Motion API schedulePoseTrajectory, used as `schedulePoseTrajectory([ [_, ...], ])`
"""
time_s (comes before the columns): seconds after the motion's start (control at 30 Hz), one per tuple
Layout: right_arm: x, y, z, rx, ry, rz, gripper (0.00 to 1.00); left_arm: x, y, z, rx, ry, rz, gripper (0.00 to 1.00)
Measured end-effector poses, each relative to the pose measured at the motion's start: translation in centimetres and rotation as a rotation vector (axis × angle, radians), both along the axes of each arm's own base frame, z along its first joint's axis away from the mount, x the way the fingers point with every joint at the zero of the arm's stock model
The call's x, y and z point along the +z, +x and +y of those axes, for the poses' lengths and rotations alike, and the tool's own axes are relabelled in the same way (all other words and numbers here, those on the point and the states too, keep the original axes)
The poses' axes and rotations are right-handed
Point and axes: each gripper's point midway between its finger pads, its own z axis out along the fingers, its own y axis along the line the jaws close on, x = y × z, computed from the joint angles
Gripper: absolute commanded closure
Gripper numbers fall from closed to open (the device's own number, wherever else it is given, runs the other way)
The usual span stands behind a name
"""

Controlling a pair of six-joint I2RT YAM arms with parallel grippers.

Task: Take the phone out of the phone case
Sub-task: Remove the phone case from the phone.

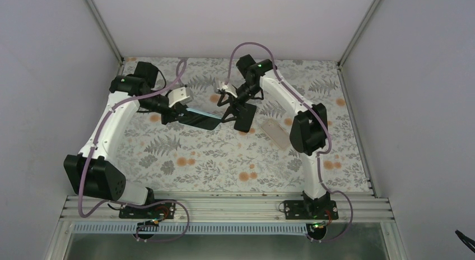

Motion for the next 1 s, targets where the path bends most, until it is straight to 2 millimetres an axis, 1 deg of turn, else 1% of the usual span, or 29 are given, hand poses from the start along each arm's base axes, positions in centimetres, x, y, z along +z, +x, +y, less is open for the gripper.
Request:
schedulePoseTrajectory([
  [0.13,-0.4,-0.5,-0.2,0.028,-0.009,0.016,0.03,-0.1,-0.3,-0.3,-0.013,0.013,-0.005,0.98],
  [0.33,-0.4,-0.9,-0.4,0.054,-0.01,0.007,0.04,-0.1,-0.6,-0.7,-0.029,0.023,-0.015,0.98],
  [0.57,-1.0,-1.2,-0.7,0.074,-0.02,0.022,0.05,-0.1,-1.1,-1.2,-0.051,0.075,-0.055,0.98],
  [0.93,-2.5,-1.3,-1.1,0.088,-0.056,0.018,0.06,-0.5,-1.3,-1.4,-0.057,0.114,-0.059,0.98],
  [1.0,-3.0,-0.6,-1.4,0.079,-0.07,-0.009,0.08,-0.4,-2.2,-1.6,-0.073,0.102,-0.026,0.98],
])
